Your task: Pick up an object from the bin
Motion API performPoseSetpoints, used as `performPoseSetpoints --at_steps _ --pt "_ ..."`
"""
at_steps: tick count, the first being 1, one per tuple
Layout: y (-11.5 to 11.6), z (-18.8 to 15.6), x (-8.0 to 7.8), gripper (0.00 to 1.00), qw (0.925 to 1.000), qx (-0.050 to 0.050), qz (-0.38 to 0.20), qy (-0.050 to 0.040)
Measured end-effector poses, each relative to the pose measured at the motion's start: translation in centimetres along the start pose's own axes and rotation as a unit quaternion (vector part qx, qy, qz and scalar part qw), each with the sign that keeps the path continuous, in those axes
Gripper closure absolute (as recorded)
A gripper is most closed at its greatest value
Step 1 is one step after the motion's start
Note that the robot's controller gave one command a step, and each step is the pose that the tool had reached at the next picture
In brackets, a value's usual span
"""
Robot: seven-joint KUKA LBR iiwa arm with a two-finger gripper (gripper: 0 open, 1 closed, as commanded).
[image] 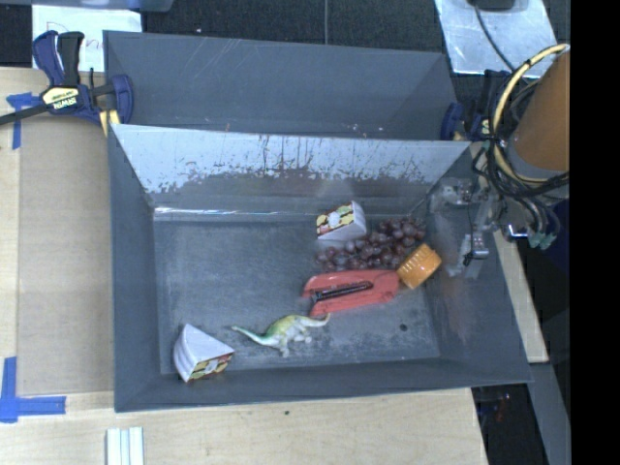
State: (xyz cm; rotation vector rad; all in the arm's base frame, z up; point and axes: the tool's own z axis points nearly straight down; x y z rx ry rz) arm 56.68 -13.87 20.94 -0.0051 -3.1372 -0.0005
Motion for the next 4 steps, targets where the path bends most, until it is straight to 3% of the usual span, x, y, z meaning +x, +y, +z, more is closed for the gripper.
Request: performPoseSetpoints --at_steps 1,2,3,4 --pt "0.1 -0.5 -0.2 0.0 1.0 0.001 -0.002 -0.0044" --pt "2.7 10.8 -5.2 0.0 0.9985 0.001 -0.054 -0.0069" --pt "5.0 9.6 -5.7 0.0 1.0 0.002 -0.002 -0.0092" --pt "5.2 8.7 -6.0 0.0 0.9999 0.001 0.004 -0.0091"
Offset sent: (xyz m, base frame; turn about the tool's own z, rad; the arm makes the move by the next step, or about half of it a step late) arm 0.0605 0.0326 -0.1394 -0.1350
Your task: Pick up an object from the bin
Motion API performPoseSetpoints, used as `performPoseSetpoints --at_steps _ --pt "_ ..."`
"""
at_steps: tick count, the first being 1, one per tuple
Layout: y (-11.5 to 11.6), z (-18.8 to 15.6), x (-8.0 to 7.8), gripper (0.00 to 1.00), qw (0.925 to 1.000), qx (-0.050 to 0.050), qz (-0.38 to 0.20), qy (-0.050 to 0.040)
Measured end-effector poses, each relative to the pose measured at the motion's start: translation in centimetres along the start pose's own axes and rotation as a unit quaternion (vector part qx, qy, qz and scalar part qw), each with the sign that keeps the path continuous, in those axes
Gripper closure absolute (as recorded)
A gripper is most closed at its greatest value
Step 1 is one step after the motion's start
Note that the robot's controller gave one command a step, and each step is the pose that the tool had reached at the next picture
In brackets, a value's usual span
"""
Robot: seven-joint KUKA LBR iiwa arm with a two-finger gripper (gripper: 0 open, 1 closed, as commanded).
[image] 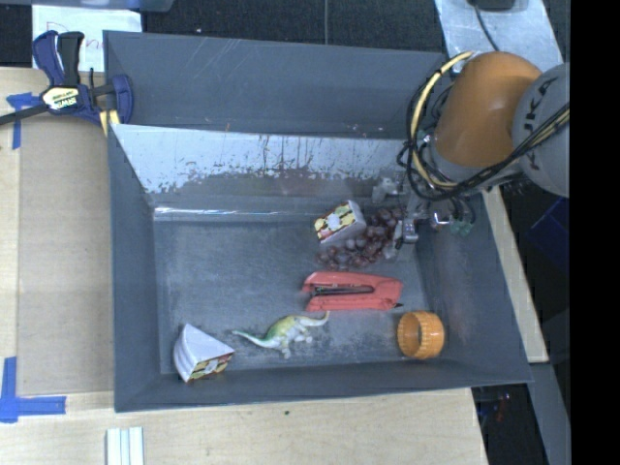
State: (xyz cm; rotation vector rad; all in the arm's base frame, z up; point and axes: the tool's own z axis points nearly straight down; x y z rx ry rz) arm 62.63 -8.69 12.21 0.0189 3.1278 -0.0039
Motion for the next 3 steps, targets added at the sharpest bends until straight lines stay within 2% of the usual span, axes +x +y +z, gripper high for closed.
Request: performPoseSetpoints --at_steps 1,2,3 --pt "-0.8 5.3 0.1 0.0 0.9997 -0.001 0.026 0.0054" --pt "1.1 5.2 0.1 1.0 0.9972 0.0 0.075 -0.0027" --pt "1.1 5.1 0.1 1.0 0.9972 0.0 0.075 -0.0027"
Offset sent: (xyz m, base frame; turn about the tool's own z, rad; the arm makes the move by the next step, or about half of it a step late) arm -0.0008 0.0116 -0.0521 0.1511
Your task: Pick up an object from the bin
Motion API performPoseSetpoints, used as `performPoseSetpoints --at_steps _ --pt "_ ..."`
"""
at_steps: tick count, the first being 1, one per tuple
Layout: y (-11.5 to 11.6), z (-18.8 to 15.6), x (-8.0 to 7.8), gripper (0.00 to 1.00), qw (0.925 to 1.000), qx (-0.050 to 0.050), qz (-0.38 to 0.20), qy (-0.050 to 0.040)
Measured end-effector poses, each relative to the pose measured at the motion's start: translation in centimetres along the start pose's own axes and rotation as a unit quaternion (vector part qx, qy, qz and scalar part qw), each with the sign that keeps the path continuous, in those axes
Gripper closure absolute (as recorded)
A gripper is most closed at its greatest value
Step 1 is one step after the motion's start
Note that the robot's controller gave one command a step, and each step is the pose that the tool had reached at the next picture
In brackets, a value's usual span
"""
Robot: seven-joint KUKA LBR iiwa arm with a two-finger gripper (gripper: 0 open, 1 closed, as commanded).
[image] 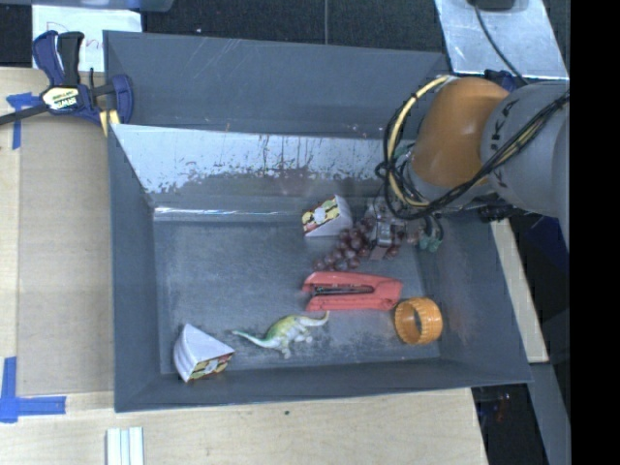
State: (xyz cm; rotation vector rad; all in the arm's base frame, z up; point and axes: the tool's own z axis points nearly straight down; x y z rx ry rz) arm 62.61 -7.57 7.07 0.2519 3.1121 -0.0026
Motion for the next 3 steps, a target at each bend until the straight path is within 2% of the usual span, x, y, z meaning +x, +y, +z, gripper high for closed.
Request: performPoseSetpoints --at_steps 3 --pt "-0.1 -6.7 -0.2 1.0 1.0 0.0 -0.001 -0.0022"
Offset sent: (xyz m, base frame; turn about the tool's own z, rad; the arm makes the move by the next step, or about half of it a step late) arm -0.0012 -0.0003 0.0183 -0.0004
